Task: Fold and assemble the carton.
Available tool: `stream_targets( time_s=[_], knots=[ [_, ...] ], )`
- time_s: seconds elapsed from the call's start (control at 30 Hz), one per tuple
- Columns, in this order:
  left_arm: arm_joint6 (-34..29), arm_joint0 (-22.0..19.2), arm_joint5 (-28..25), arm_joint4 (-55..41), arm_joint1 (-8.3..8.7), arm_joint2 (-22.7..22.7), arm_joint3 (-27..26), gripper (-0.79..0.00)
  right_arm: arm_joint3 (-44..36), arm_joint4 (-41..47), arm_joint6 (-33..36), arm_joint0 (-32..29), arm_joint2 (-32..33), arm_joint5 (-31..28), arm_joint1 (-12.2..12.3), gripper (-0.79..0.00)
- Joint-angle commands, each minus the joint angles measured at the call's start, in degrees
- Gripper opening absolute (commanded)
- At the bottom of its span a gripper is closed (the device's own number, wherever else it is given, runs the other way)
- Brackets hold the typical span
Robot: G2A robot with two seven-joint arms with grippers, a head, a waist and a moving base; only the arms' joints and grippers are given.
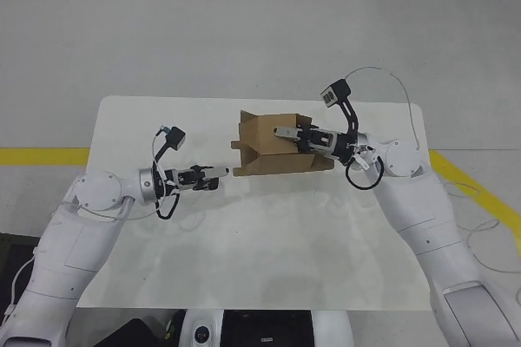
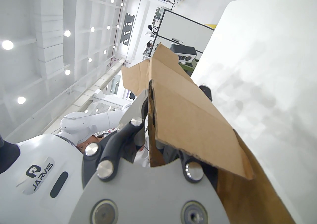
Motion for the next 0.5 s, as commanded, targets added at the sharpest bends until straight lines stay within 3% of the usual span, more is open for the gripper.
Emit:
stream_targets(
  time_s=[0.0,0.47],
  knots=[
    [0.1,-0.3,-0.1,0.6,-0.08,0.5,0.6,0.0,-0.6,0.4,0.1,-0.2,0.2,0.1,0.0,-0.785],
    [-0.3,-2.4,-0.7,1.4,-0.7,3.4,1.1,0.0,-1.8,1.6,-0.1,-0.8,-0.8,0.1,-0.4,-0.785]
  ],
)
